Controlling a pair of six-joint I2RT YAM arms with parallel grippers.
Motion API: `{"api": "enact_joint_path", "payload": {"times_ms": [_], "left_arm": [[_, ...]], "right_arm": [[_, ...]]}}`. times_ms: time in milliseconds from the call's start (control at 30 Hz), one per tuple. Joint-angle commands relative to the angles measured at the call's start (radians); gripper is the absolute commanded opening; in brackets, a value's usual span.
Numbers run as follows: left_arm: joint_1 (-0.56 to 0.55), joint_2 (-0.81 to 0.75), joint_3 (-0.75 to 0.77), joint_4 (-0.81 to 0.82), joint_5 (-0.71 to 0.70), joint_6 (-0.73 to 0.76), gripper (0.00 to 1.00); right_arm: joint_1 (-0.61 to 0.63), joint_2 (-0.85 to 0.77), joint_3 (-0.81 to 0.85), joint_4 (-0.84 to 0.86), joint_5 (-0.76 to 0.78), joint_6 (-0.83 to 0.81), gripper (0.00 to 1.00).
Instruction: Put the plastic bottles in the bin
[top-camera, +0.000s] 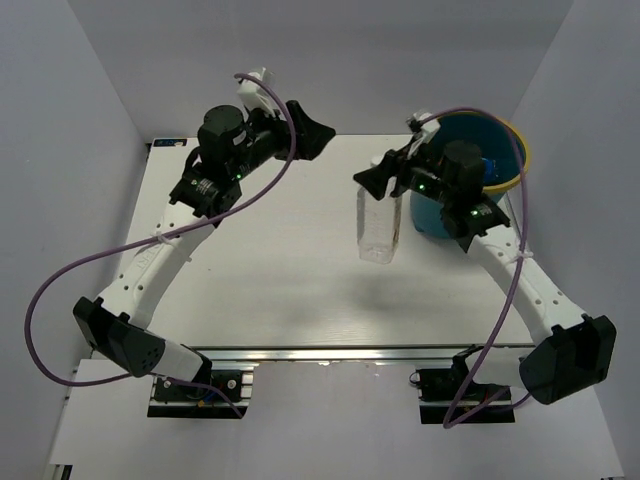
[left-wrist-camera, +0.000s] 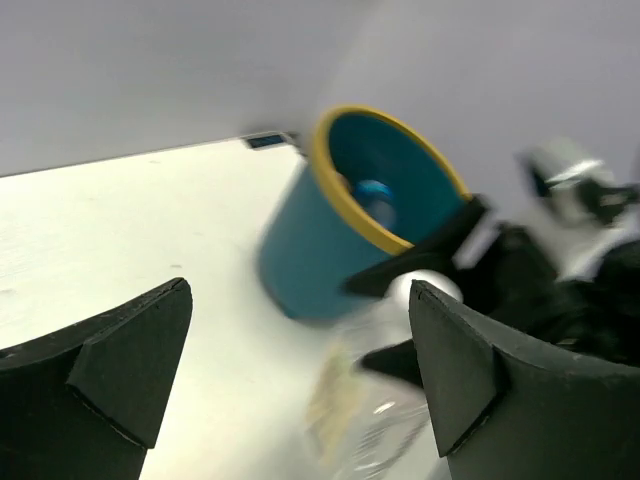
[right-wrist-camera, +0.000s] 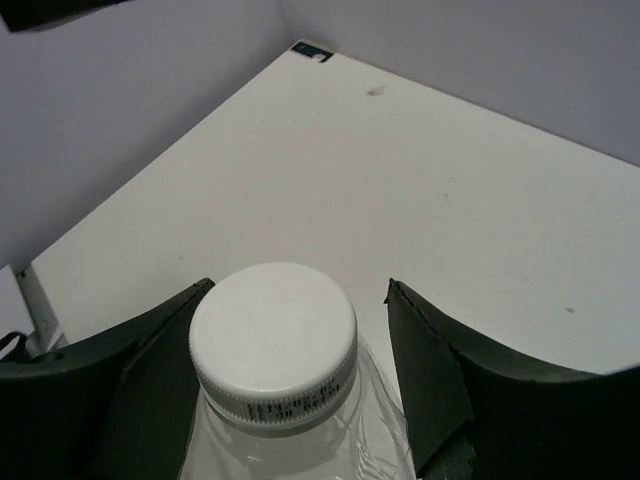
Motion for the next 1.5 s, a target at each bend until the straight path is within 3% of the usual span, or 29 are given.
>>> {"api": "enact_joint_path", "payload": {"times_ms": [0,233,400,467,533,633,833,1167,1367,1467], "left_arm": [[0.066,-0.023,0.036,-0.105,-0.124,0.02,0.98],[0.167,-0.068,-0.113,-0.132,-0.156,-0.015,0.98],[0.185,-0.1,-0.176,-0.142,-0.172,0.006,0.98],[0.187,-0.101,-0.176,-0.156,-0.193,0.02,0.98],[0.187,-0.097,-0.165,-0.187,-0.213,0.02,0.98],[0.188,-0.097,-0.171,-0.208,-0.21,0.009,0.98],[0.188,-0.111,-0.188,-0.211,-0.213,-0.002,0.98],[0.188,-0.132,-0.168,-0.228,-0.248,0.012,0.98],[0.188,-0.12,-0.145,-0.262,-0.285,0.006,0.98],[0.188,-0.091,-0.098,-0.288,-0.29,0.009,0.98]], "right_arm": [[-0.119,-0.03,0.134,-0.002,-0.043,0.038,0.08],[-0.384,0.161,0.709,-0.234,-0.015,0.022,0.09],[-0.501,0.255,0.783,-0.231,0.008,0.046,0.1],[-0.521,0.272,0.779,-0.234,0.089,0.011,0.1],[-0.523,0.291,0.767,-0.243,0.175,-0.072,0.22],[-0.521,0.3,0.737,-0.28,0.183,-0.113,0.23],[-0.518,0.283,0.728,-0.355,0.16,-0.2,0.89],[-0.434,0.225,0.739,-0.476,0.151,-0.359,0.89],[-0.434,0.147,0.659,-0.4,0.249,-0.294,0.89],[-0.434,0.172,0.78,-0.45,0.302,-0.252,0.89]]}}
